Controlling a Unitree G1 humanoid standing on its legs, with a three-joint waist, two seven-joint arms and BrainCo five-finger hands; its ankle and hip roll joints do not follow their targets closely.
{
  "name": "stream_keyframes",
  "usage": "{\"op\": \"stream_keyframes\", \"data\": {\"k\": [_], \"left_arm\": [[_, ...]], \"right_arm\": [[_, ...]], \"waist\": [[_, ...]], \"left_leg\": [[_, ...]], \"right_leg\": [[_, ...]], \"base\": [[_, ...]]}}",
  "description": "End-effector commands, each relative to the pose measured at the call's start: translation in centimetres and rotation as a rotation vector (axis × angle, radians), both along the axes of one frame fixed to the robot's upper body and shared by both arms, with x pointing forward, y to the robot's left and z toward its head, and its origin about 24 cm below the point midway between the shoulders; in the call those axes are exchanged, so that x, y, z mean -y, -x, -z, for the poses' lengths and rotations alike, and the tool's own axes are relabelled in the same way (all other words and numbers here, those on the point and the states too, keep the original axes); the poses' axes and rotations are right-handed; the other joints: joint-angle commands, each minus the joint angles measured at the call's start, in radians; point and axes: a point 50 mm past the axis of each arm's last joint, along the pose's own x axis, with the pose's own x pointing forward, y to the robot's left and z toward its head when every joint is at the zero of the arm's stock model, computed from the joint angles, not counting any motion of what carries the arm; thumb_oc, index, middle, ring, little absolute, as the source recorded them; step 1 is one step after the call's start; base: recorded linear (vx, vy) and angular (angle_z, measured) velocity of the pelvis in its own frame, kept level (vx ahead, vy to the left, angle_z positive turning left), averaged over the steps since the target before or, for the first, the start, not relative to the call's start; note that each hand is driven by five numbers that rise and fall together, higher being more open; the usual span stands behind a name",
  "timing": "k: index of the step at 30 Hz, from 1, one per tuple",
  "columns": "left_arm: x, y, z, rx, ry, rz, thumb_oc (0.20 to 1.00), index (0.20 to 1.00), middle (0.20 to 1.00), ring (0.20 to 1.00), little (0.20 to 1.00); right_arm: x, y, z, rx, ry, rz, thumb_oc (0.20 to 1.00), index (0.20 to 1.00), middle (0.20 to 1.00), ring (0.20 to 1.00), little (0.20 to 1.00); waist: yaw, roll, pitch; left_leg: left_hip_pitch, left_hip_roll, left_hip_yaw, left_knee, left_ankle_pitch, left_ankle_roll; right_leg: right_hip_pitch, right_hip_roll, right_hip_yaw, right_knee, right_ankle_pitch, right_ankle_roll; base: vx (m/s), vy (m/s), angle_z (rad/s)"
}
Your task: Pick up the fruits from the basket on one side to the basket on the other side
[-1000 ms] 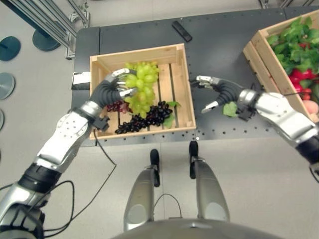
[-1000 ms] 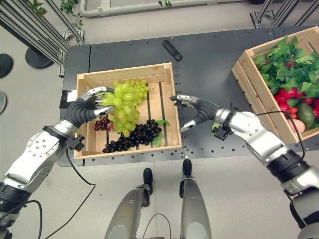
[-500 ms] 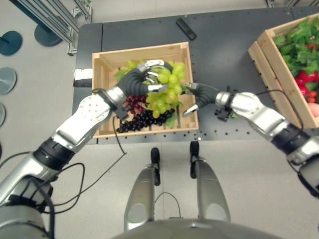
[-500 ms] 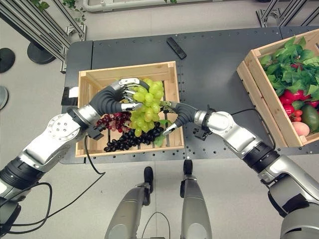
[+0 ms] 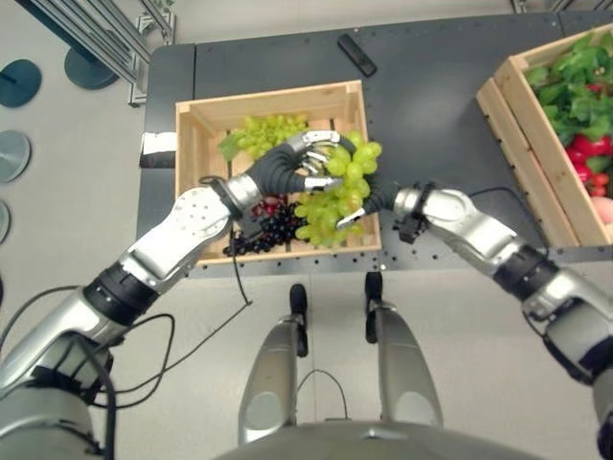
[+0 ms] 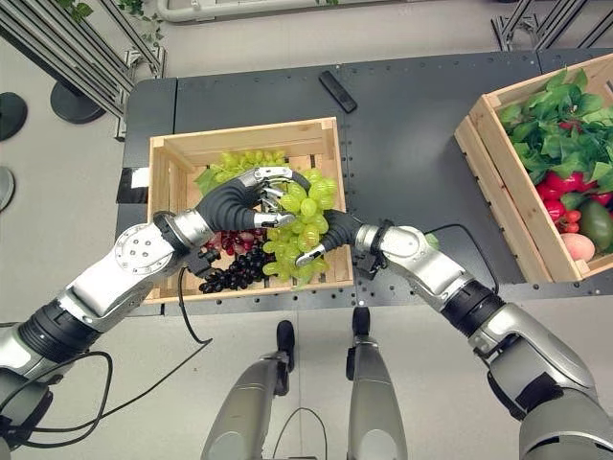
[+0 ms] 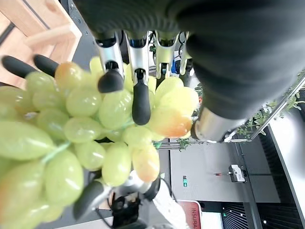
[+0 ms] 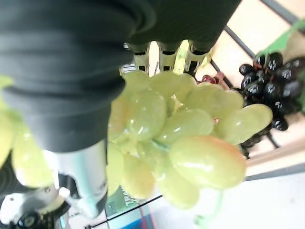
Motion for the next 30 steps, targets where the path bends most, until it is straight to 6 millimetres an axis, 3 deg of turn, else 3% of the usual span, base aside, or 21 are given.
{"op": "stream_keyframes", "data": {"k": [1, 8, 9, 10, 22, 30], "left_arm": [[1.7, 1.3, -3.1, 0.111, 0.15, 0.14, 0.2, 0.2, 0.2, 0.2, 0.2], [1.9, 1.4, -2.8, 0.093, 0.189, 0.146, 0.2, 0.2, 0.2, 0.2, 0.2], [1.9, 1.4, -2.8, 0.093, 0.192, 0.143, 0.2, 0.2, 0.2, 0.2, 0.2], [1.9, 1.4, -2.8, 0.092, 0.194, 0.143, 0.2, 0.2, 0.2, 0.2, 0.2], [1.9, 1.5, -2.3, 0.077, 0.22, 0.138, 0.2, 0.2, 0.2, 0.2, 0.2], [1.0, 1.4, -2.0, 0.079, 0.232, 0.097, 0.2, 0.2, 0.2, 0.2, 0.2]], "right_arm": [[-2.3, 0.7, -0.8, -0.055, -0.187, -0.083, 1.0, 1.0, 1.0, 1.0, 1.0], [-3.8, 1.2, 1.2, -0.223, -0.388, -0.073, 1.0, 1.0, 1.0, 1.0, 1.0], [-3.9, 1.2, 1.3, -0.238, -0.4, -0.072, 0.881, 0.881, 0.881, 0.881, 0.881], [-4.1, 1.4, 1.5, -0.255, -0.42, -0.074, 0.2, 0.2, 0.2, 0.2, 0.2], [-4.9, 2.3, 3.1, -0.344, -0.497, -0.075, 0.2, 0.2, 0.2, 0.2, 0.2], [-4.2, 2.3, 3.5, -0.358, -0.54, -0.028, 0.2, 0.2, 0.2, 0.2, 0.2]], "waist": [[0.0, 0.004, -0.044], [0.004, 0.011, -0.045], [0.004, 0.012, -0.046], [0.004, 0.012, -0.046], [0.002, 0.009, -0.057], [0.004, 0.008, -0.06]], "left_leg": [[-0.012, -0.039, 0.005, -0.05, 0.051, 0.046], [-0.01, -0.04, 0.007, -0.055, 0.051, 0.045], [-0.009, -0.04, 0.007, -0.058, 0.052, 0.046], [-0.009, -0.04, 0.007, -0.057, 0.051, 0.046], [-0.015, -0.038, 0.004, -0.059, 0.055, 0.045], [-0.008, -0.039, 0.004, -0.071, 0.059, 0.045]], "right_leg": [[0.021, 0.036, -0.003, -0.027, 0.008, 0.032], [0.023, 0.034, -0.007, -0.026, 0.006, 0.034], [0.023, 0.034, -0.007, -0.026, 0.006, 0.034], [0.023, 0.034, -0.007, -0.027, 0.006, 0.034], [0.017, 0.034, -0.005, -0.029, 0.009, 0.034], [0.022, 0.033, -0.007, -0.035, 0.011, 0.034]], "base": [[0.0, 0.0, 0.0], [0.0, 0.0, 0.0], [0.0, 0.0, 0.0], [0.0, 0.0, 0.0], [0.0, 0.0, 0.0], [0.0, 0.0, 0.0]]}}
